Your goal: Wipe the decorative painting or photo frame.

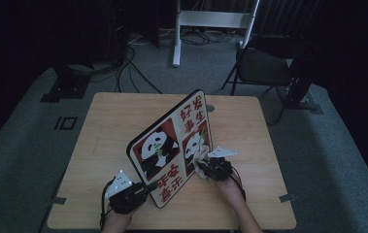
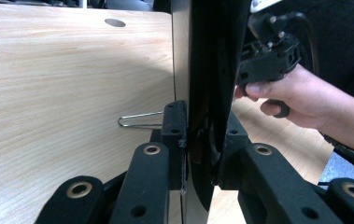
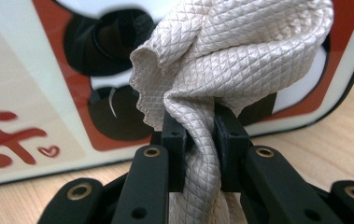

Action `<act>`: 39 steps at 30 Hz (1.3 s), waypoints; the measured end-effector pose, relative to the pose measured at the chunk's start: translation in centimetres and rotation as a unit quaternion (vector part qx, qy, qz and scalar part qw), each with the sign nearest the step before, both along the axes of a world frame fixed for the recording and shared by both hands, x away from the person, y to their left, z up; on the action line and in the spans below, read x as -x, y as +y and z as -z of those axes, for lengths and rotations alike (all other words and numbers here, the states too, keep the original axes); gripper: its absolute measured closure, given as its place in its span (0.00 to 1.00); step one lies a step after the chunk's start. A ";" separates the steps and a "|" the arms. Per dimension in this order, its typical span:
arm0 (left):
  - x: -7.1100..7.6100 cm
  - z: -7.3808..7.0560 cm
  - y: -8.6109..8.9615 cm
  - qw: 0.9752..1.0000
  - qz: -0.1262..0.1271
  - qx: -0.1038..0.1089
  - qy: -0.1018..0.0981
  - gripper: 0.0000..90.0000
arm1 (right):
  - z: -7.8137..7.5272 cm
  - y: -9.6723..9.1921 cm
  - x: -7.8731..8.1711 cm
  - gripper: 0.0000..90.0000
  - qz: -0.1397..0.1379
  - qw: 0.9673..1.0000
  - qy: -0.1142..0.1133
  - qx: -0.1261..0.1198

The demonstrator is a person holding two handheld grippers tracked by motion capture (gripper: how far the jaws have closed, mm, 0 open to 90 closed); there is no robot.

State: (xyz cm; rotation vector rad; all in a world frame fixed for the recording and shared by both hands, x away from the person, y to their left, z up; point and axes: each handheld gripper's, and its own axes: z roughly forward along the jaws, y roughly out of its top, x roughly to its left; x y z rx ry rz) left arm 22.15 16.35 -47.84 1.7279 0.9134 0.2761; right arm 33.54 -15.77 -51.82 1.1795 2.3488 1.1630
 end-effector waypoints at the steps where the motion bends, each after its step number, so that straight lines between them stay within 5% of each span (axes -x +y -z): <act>1: 0.0 0.0 0.0 1.000 0.000 0.000 0.000 0.87 | 0.2 0.0 0.0 0.85 0.000 1.000 0.001 0.001; 10: 0.0 0.0 0.0 1.000 0.000 -0.001 0.000 0.87 | 1.7 -0.4 0.0 0.85 -0.002 1.000 0.017 0.015; 16: 0.0 0.0 0.0 1.000 -0.001 0.000 0.000 0.87 | 0.8 -0.6 0.1 0.86 -0.001 1.000 0.019 -0.003; 26: 0.0 0.0 0.0 1.000 0.000 0.000 -0.001 0.87 | -5.7 -0.6 0.6 0.86 -0.010 0.996 -0.053 -0.066; 39: 0.0 0.0 0.0 1.000 0.001 -0.001 -0.001 0.87 | -13.7 1.0 0.7 0.86 -0.034 0.984 -0.140 -0.101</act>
